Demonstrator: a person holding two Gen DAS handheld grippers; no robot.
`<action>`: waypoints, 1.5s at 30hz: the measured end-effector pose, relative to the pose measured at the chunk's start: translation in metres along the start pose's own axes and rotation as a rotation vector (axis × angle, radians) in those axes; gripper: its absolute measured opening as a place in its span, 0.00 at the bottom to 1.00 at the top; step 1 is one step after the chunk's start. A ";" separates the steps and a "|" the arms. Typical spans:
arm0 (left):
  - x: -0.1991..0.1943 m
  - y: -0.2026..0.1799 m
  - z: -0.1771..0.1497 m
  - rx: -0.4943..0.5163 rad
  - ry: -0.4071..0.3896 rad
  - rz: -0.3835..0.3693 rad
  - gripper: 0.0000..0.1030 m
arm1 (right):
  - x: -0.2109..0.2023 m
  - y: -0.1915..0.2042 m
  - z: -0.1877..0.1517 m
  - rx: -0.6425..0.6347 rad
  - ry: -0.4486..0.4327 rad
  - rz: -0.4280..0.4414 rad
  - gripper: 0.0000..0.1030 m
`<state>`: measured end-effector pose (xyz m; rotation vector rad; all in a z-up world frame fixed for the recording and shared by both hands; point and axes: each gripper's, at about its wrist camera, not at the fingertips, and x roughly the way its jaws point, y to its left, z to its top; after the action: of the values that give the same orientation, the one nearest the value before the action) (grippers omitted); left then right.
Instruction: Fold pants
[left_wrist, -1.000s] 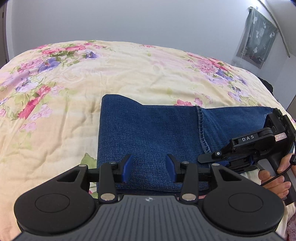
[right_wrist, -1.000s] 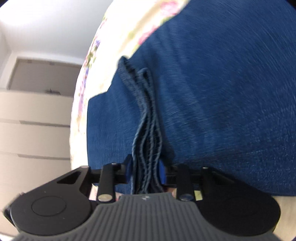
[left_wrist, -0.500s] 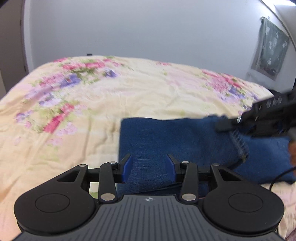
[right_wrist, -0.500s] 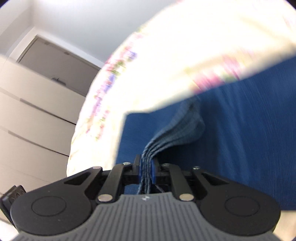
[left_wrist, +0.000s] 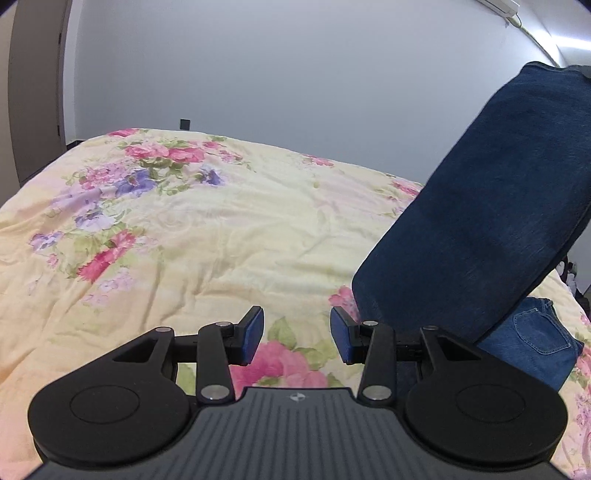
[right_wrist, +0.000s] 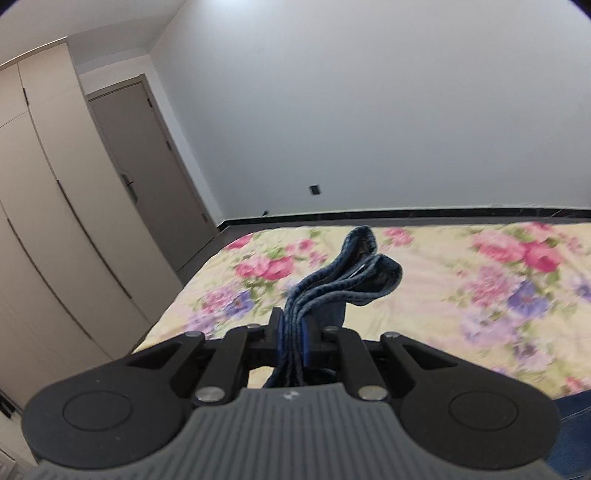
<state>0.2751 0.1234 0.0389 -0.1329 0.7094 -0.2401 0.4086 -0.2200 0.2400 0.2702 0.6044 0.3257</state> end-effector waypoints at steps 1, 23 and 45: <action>0.007 -0.011 0.000 0.013 0.008 -0.014 0.47 | -0.018 -0.026 0.007 0.005 -0.009 -0.036 0.04; 0.211 -0.182 -0.057 0.269 0.284 -0.125 0.29 | -0.021 -0.516 -0.221 0.469 0.215 -0.499 0.05; 0.222 -0.187 -0.070 0.250 0.327 -0.069 0.28 | -0.045 -0.469 -0.178 0.205 0.125 -0.543 0.02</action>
<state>0.3595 -0.1181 -0.1154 0.1236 0.9934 -0.4201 0.3704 -0.6384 -0.0377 0.2724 0.8090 -0.2466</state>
